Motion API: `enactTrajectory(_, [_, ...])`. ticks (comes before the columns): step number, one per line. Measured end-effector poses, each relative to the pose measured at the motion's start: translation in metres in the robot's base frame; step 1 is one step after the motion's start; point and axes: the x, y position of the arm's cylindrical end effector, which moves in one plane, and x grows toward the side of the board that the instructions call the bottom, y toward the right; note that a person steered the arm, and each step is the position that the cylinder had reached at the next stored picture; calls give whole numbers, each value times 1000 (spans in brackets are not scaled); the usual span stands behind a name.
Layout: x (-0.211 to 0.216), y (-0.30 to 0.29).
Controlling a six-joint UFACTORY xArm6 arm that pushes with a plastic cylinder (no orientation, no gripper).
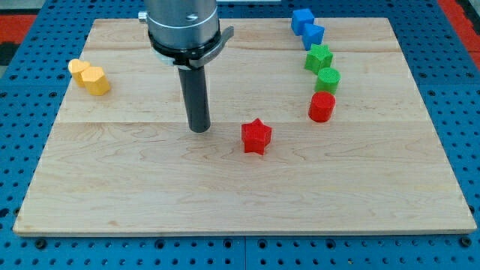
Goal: Place the red star below the red circle
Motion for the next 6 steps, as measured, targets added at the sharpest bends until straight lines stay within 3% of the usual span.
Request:
enactTrajectory(2, [2, -4])
enactTrajectory(3, [34, -4])
enactTrajectory(6, [21, 86])
